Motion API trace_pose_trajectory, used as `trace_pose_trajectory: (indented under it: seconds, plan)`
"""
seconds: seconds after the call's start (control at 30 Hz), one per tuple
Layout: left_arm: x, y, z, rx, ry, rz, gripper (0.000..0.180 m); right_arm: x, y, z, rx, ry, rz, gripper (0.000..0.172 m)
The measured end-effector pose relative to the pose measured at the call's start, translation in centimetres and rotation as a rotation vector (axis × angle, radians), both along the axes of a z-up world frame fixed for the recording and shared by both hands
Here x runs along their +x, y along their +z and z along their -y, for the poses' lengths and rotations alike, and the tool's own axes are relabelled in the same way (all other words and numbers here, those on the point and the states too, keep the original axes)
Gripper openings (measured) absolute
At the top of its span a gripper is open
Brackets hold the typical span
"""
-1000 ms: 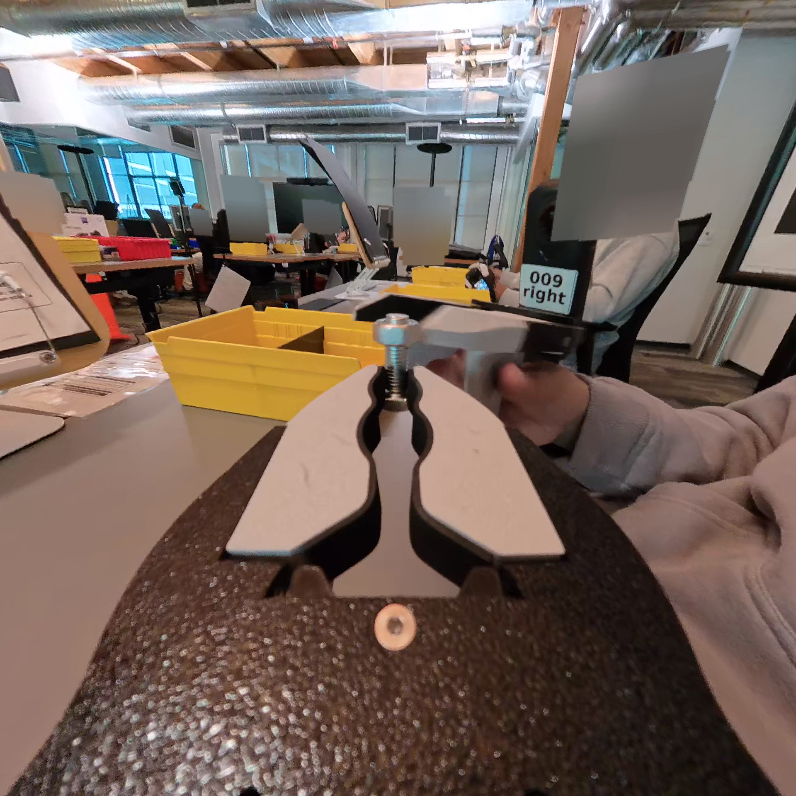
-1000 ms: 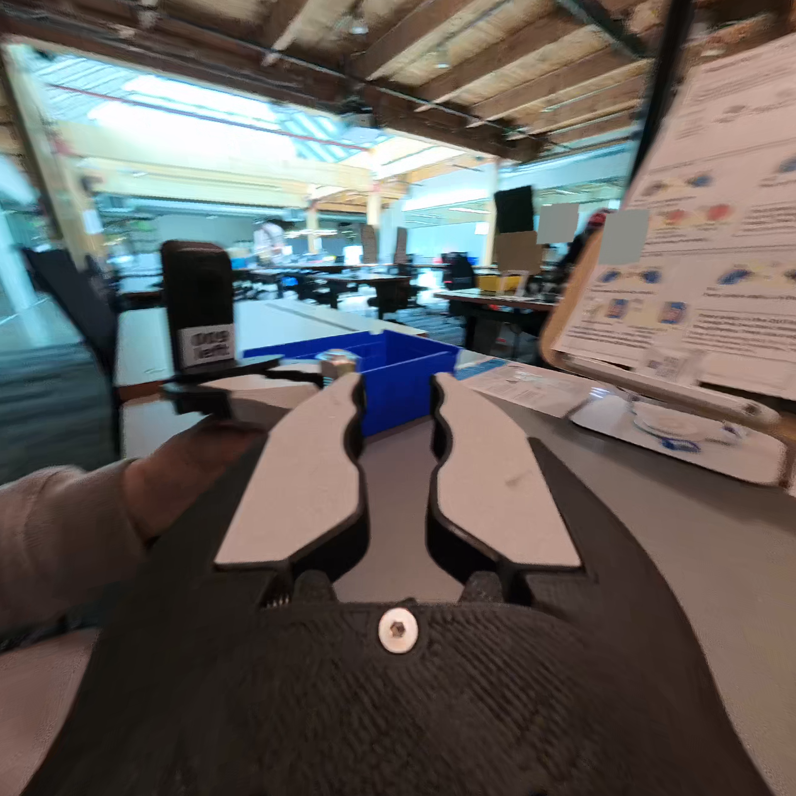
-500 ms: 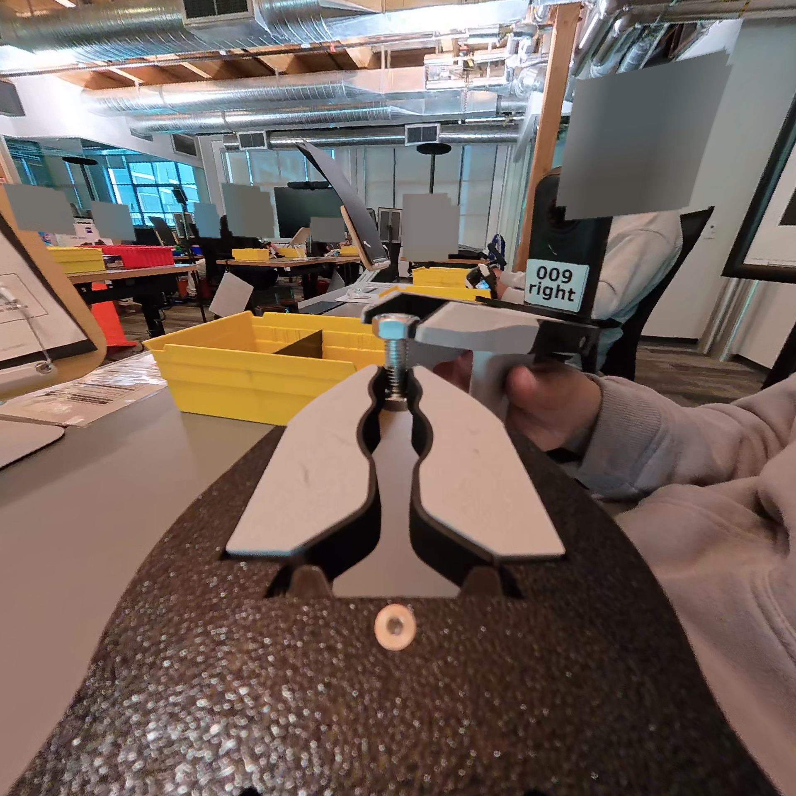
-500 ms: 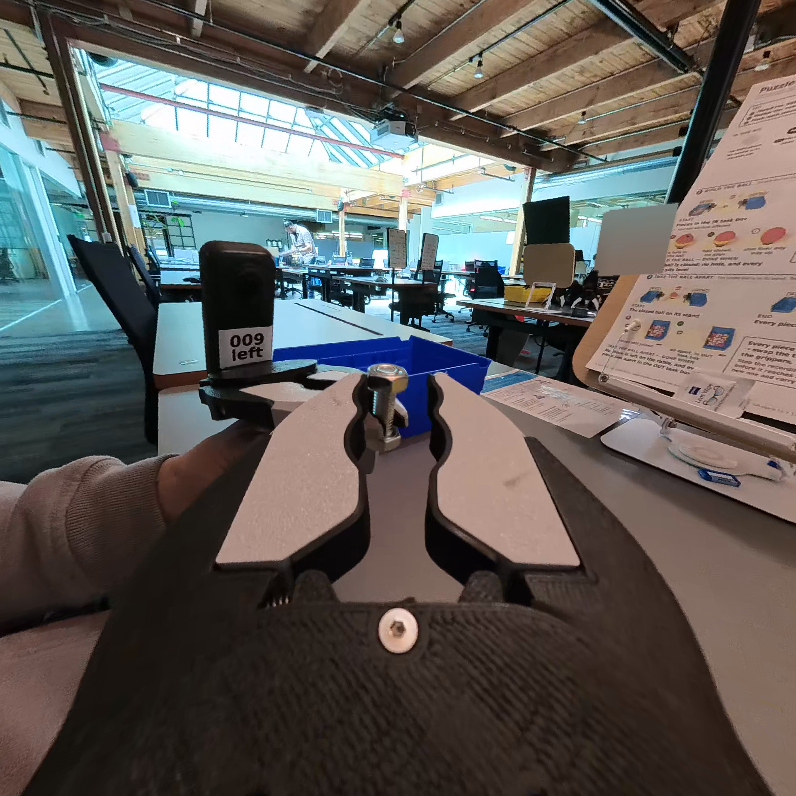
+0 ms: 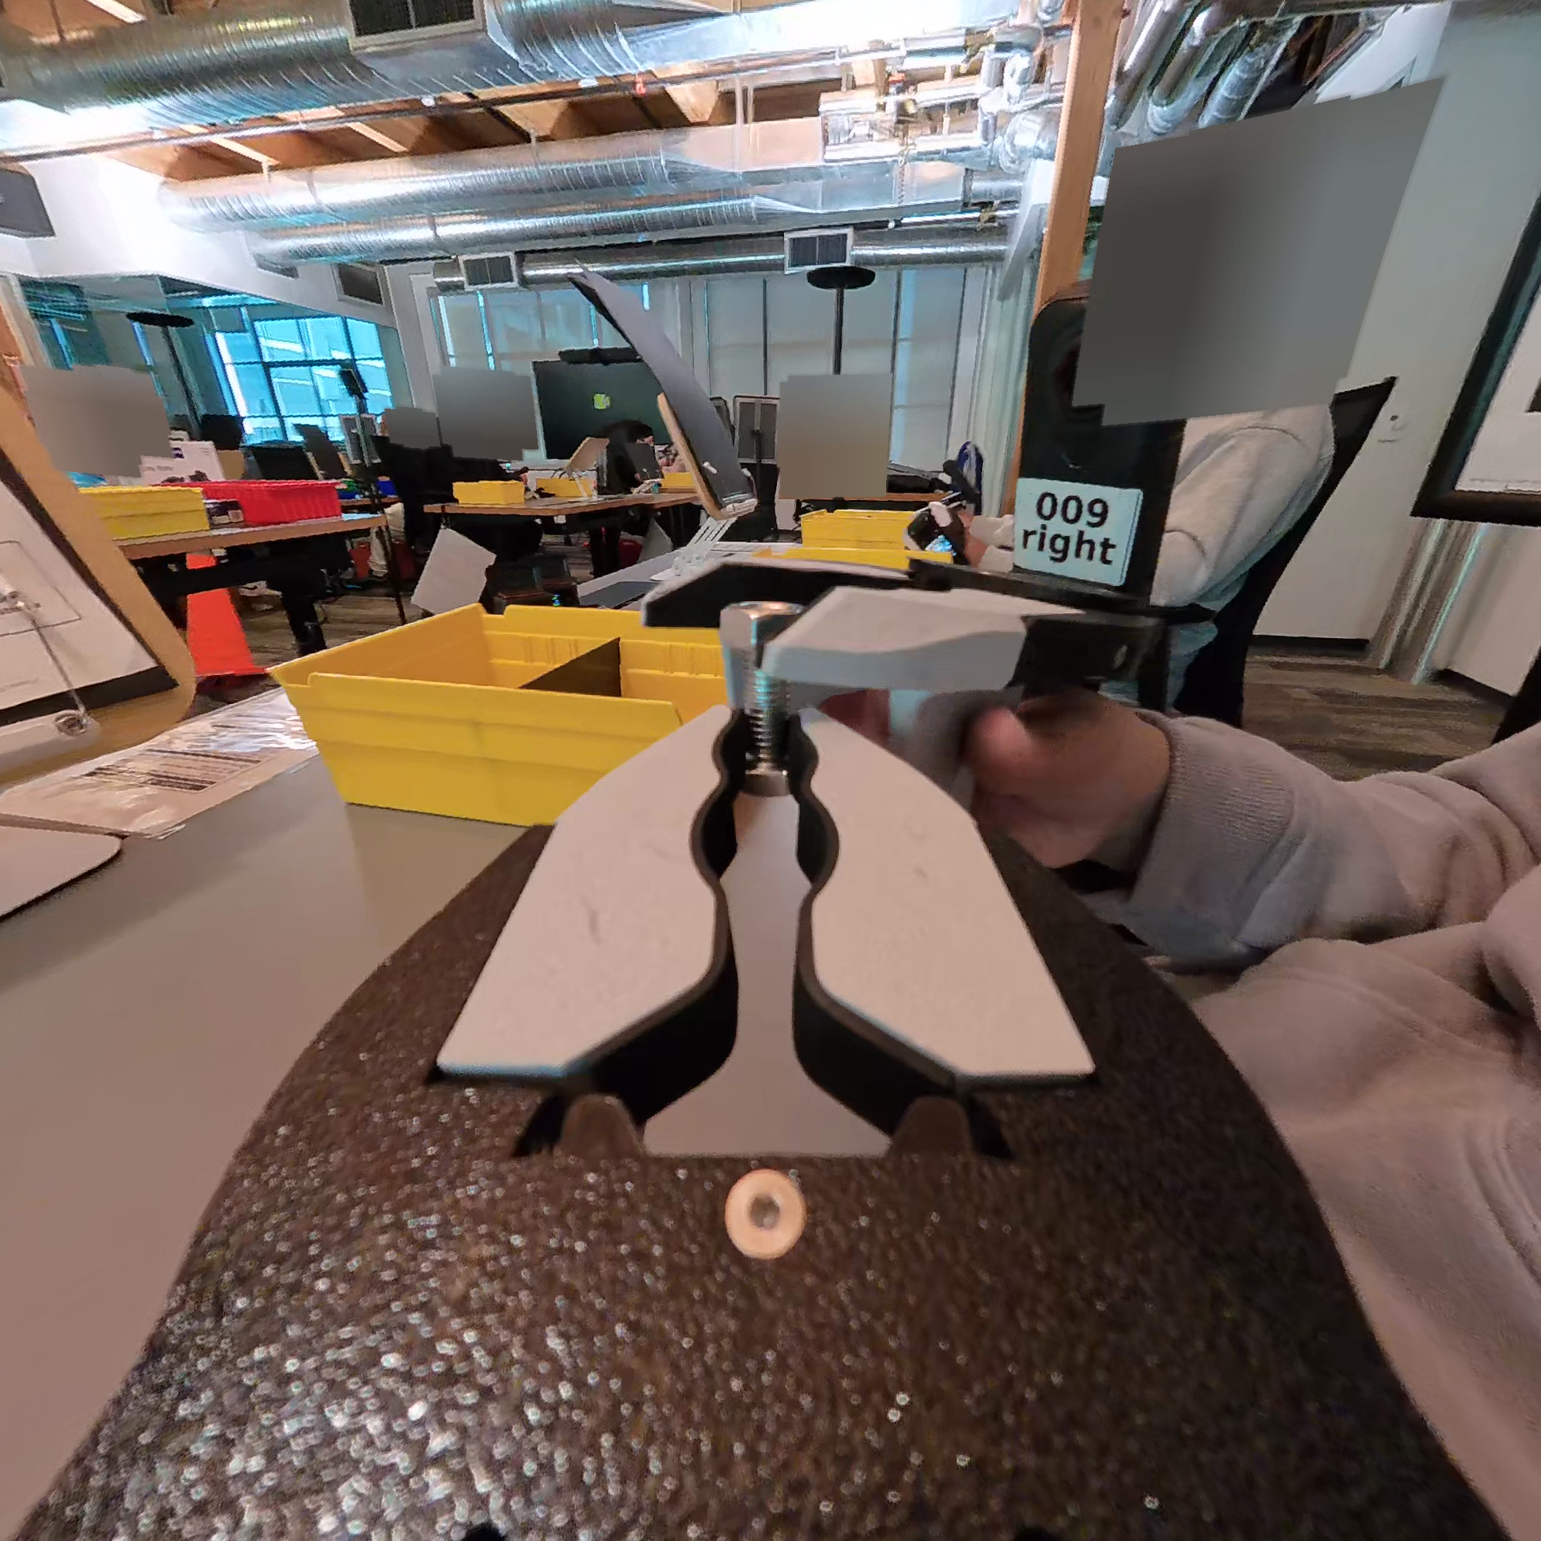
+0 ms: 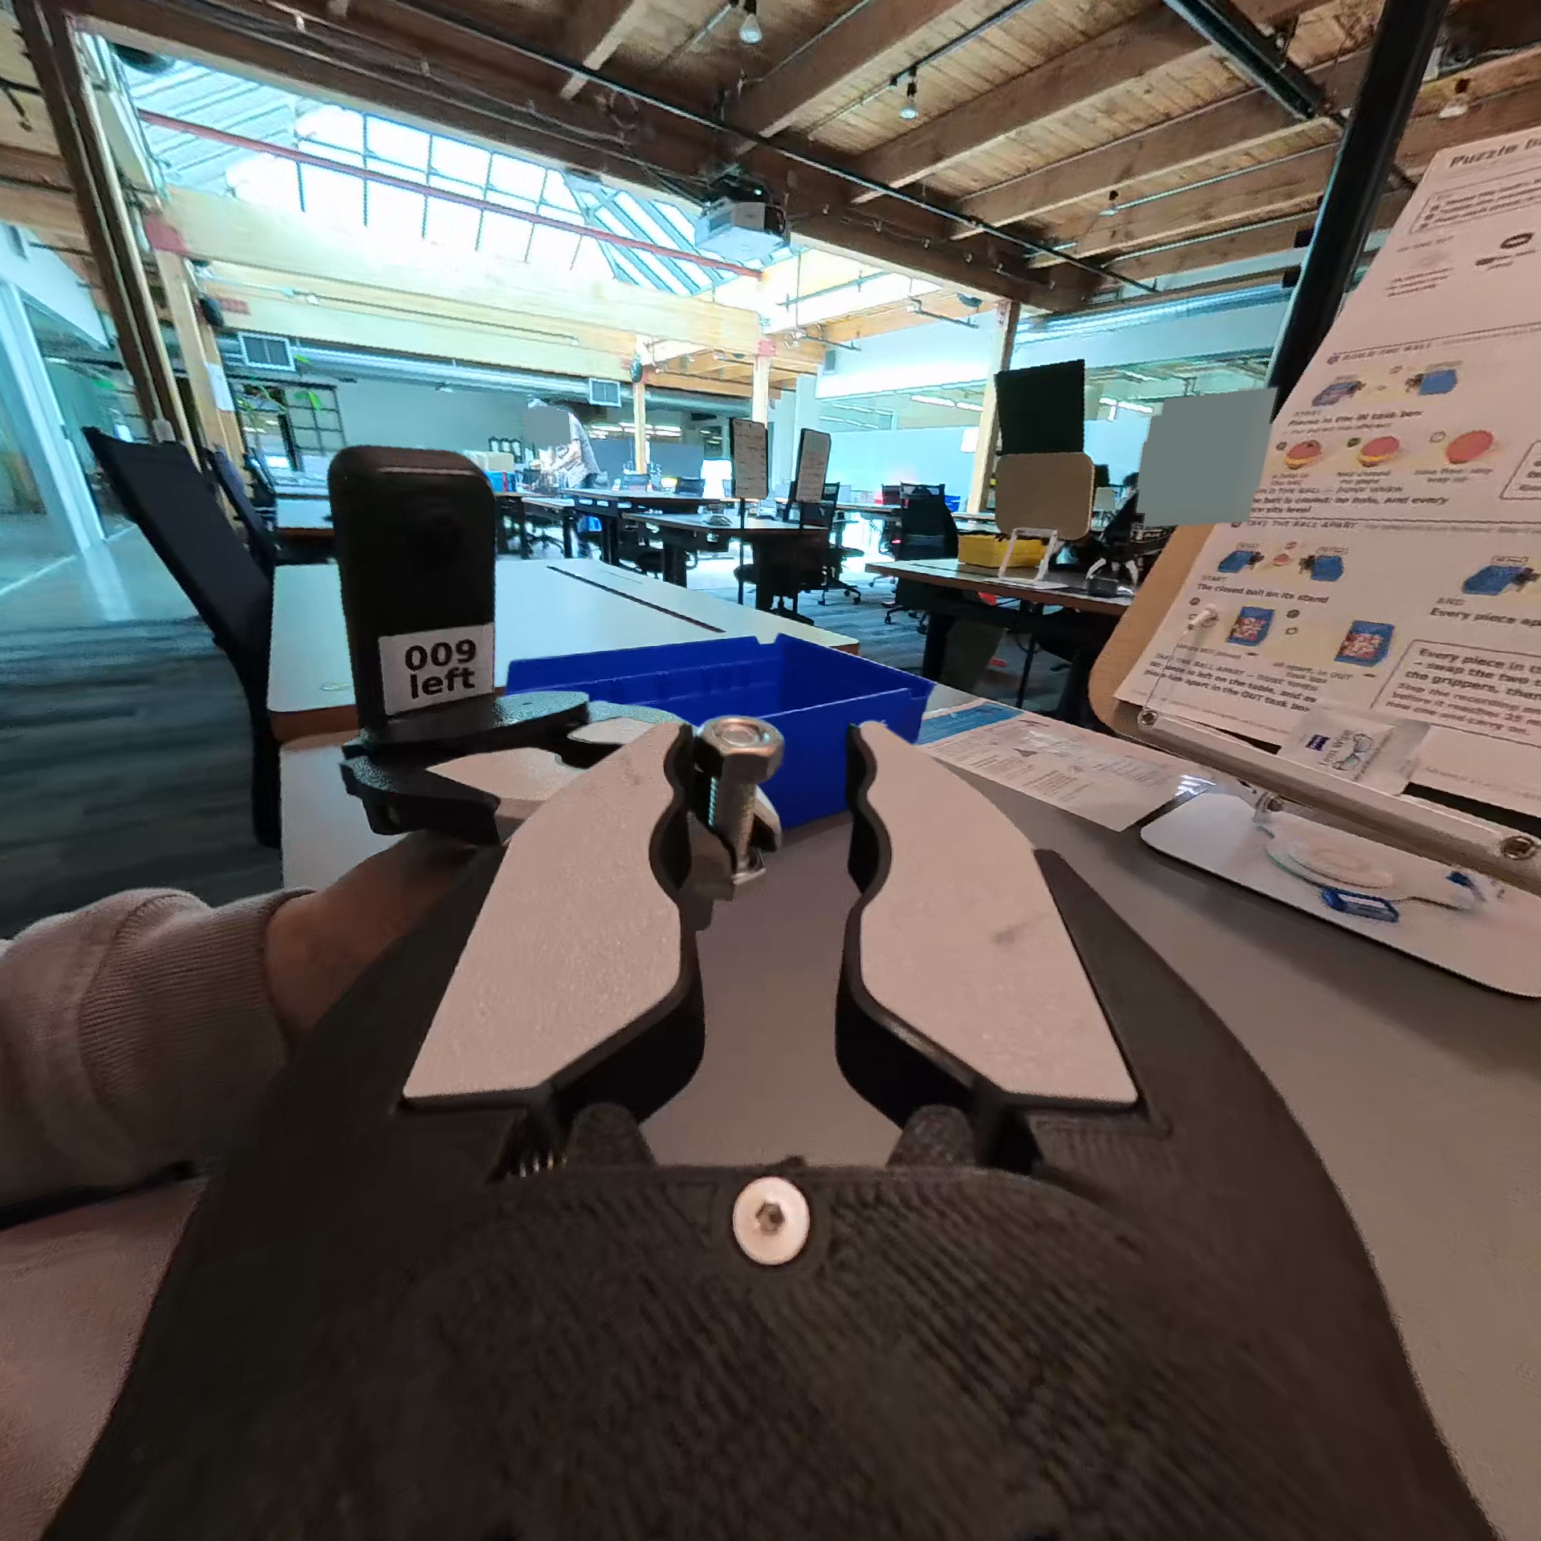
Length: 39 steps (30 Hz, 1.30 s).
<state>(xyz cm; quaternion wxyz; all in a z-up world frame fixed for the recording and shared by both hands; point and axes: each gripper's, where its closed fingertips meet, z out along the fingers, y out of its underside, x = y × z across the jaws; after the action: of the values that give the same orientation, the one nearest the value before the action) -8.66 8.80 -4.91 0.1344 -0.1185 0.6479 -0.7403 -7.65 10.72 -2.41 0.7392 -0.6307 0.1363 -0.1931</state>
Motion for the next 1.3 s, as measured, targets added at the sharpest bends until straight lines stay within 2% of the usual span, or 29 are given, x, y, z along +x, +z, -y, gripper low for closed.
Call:
trace_pose_trajectory:
  seconds: [0.07,0.1,0.13,0.17,0.23,0.3,0.5,0.73,0.9,0.97,1.07,1.3]
  plan:
    - [0.3,0.3,-0.5,-0.012,0.022,-0.001,0.008,0.3,0.2,0.6,0.022,0.022,-0.026,0.042]
    - [0.5,0.5,-0.9,-0.025,0.029,-0.002,0.008,0.7,0.3,1.2,0.034,0.011,-0.035,0.041]
    - [0.5,0.7,-1.3,-0.044,0.028,0.005,0.008,1.8,0.3,2.3,0.059,-0.06,-0.049,0.021]
    - [0.5,1.0,-1.6,-0.062,0.027,0.009,0.008,2.7,0.5,3.4,0.1,-0.105,-0.053,0.023]
    - [0.6,1.0,-1.9,-0.062,0.035,0.006,0.008,3.1,0.4,4.1,0.132,-0.08,-0.103,0.03]
    - [0.6,0.8,-1.7,-0.055,0.034,0.006,0.008,2.3,0.6,3.4,0.129,-0.023,-0.11,0.038]
    - [0.1,0.0,-0.3,-0.017,0.007,0.007,0.008,-0.6,0.5,-0.2,0.041,0.038,-0.018,0.036]
    - [0.1,0.0,-0.2,-0.009,0.01,0.01,0.008,-0.2,0.4,0.1,0.041,0.009,-0.02,0.03]
    - [0.3,0.3,-0.6,-0.022,0.029,0.011,0.008,0.1,0.7,0.8,0.017,0.001,0.002,0.037]
    - [0.4,0.6,-1.1,-0.047,0.027,0.009,0.008,0.8,1.2,2.0,0.045,-0.041,-0.003,0.026]
    - [0.7,0.5,-1.5,-0.037,0.044,0.013,0.008,1.3,1.8,3.2,0.092,-0.048,-0.022,0.033]
    - [0.4,0.2,-0.7,-0.018,0.029,0.013,0.008,-0.8,1.3,0.5,0.034,0.034,0.016,0.032]
